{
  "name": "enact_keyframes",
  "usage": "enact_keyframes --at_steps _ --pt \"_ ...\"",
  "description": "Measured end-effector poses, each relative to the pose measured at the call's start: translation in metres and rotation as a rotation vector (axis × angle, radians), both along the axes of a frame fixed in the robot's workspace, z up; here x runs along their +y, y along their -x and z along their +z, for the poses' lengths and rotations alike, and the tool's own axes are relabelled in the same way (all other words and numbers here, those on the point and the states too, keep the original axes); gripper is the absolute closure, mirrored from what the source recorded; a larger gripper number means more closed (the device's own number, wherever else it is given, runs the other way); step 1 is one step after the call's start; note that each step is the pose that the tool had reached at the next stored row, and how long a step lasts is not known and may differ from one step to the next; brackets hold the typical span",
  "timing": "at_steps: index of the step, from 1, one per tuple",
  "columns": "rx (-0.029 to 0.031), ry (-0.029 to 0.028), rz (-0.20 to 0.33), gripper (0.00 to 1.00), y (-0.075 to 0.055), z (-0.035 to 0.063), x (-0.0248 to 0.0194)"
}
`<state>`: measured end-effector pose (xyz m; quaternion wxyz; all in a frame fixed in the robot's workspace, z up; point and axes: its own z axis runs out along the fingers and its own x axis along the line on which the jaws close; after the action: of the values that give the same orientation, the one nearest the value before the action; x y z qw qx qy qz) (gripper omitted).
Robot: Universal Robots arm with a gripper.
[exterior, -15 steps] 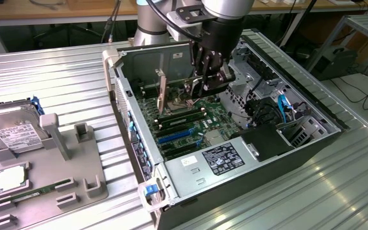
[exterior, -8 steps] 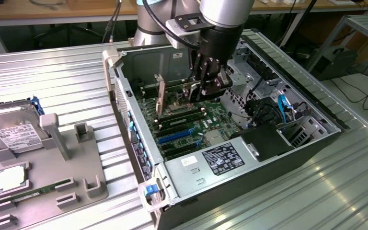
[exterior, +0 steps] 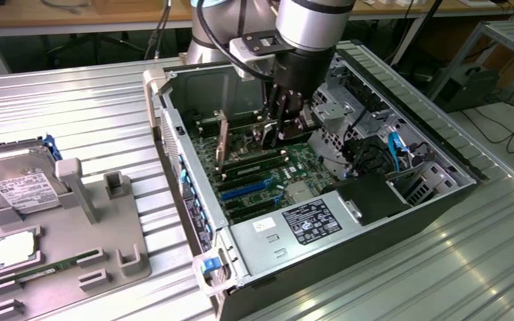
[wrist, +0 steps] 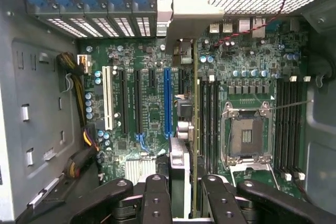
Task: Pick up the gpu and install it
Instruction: 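Insert the gpu into the slot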
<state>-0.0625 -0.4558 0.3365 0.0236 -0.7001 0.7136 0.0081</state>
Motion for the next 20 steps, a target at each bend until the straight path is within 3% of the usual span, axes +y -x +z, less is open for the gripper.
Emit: enact_keyframes --at_steps 1,6,11,16,20 --pt "0.0034 0.0003 0.0 0.72 0.0 -0.0011 0.0" --pt "0.0054 0.0001 0.001 0.72 0.004 -0.0116 0.0002" --pt "0.0132 0.0002 0.004 0.72 0.008 -0.0172 0.0004" --pt "0.0136 0.0003 0.033 0.72 0.01 -0.024 0.001" --pt "0.0139 0.0003 0.039 0.72 0.01 -0.0331 0.0052"
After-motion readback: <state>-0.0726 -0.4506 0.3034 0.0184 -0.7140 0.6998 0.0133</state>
